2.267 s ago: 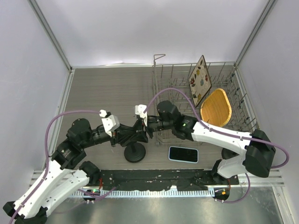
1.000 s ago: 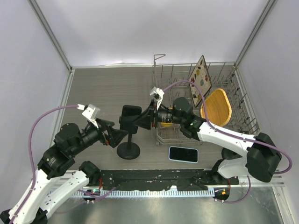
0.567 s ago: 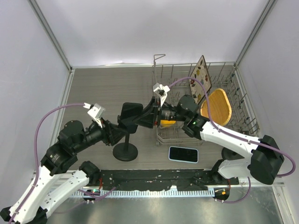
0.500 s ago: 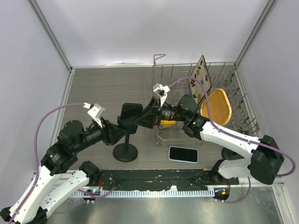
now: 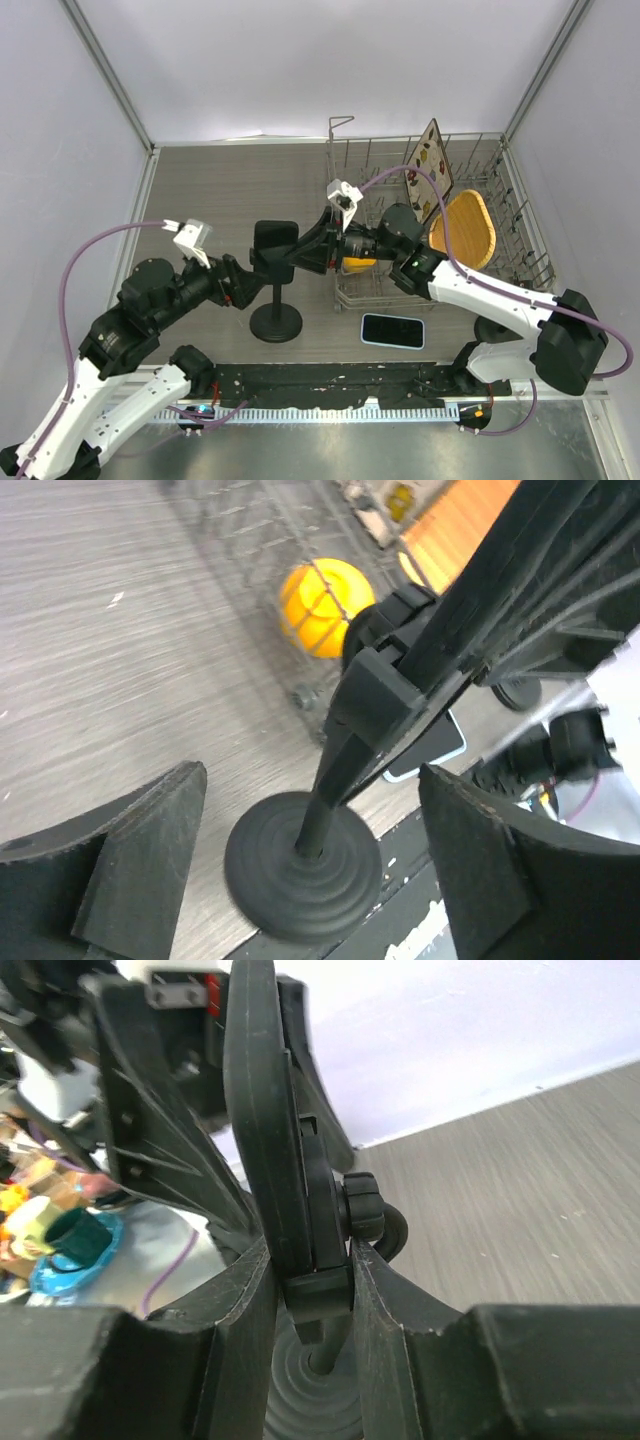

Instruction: Place the phone on the phone stand

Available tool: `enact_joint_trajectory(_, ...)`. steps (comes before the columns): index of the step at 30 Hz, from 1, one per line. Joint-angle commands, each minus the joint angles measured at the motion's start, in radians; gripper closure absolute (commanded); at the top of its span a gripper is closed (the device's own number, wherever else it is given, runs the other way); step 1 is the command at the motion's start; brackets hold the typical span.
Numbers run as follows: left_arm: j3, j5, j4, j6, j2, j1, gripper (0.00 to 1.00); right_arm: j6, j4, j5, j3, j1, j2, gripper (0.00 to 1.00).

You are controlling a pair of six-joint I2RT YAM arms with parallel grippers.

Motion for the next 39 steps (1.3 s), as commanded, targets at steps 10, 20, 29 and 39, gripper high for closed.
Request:
enact_joint_trajectory(10, 0.226, -0.329, -0.181, -0.14, -0.066, 0.008, 0.09, -0.301, 0.243, 0.305, 0.032, 0.068, 0.097, 0.99)
enact_joint_trajectory(20, 0.188, -0.28, -0.164, -0.15, -0.024, 0.008, 0.13, -0.699, 0.496, 0.513, -0.04, 0.27, 0.243, 1.0)
enact_joint_trajectory(29, 0.118, -0.318, -0.147, -0.147, -0.103, 0.008, 0.13, -0.812, 0.674, 0.71, -0.241, 0.404, 0.26, 0.99)
enact_joint_trajectory(39, 0.132, -0.335, -0.172, -0.137, -0.098, 0.008, 0.13, -0.359, 0.637, 0.828, -0.324, 0.428, 0.261, 0.99)
